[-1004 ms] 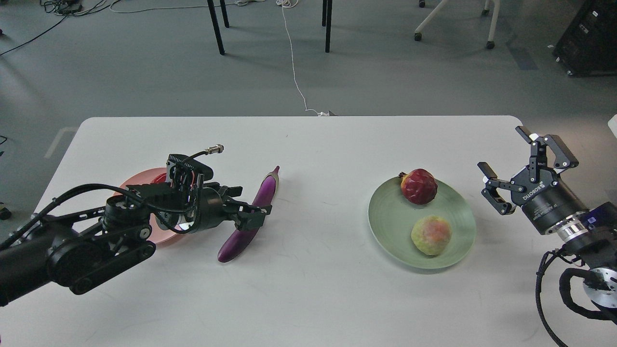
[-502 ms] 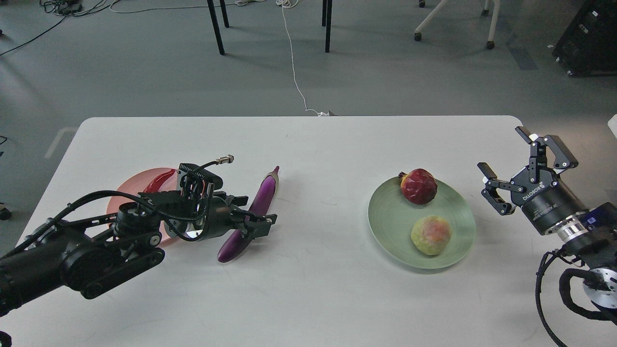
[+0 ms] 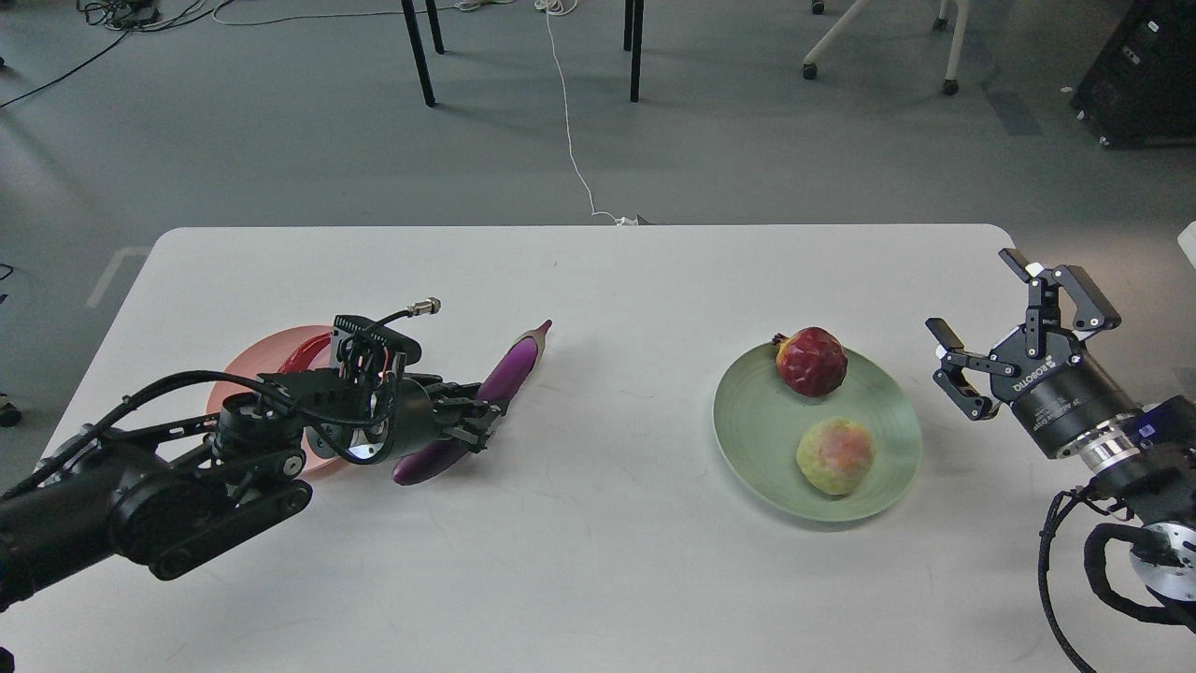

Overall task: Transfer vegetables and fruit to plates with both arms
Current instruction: 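Swing the eggplant onto the pink plate and release it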

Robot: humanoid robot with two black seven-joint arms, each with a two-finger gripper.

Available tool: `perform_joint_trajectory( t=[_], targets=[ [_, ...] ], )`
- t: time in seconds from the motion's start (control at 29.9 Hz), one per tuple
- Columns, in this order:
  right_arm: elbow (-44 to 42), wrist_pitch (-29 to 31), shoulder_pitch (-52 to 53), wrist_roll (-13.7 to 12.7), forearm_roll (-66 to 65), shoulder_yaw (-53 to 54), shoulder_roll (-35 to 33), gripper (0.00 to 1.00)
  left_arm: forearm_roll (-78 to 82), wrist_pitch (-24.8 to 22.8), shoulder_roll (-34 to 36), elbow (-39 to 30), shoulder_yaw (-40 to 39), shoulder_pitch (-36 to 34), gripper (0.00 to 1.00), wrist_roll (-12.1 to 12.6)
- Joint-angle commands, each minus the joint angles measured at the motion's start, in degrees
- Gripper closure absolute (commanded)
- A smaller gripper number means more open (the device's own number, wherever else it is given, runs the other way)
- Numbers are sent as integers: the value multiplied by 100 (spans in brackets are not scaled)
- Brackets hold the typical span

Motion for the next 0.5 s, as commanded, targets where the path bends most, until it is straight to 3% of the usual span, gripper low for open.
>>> perform_joint_trajectory(
  t=[0.0,0.17,0.33,0.47],
  targets=[
    [7,0,0,0,0,0,0,1,-24,27,357,-234,-77,-22,83,-20],
    [7,0,0,0,0,0,0,1,-67,36,1166,-841,-534,40,82,-82],
    [7,0,0,0,0,0,9,1,-348,185,1869,-859,-569,382,81,-354],
    [7,0,0,0,-17,-9,35,1,-445,299,2125,-850,-587,593,77,-415]
  ],
)
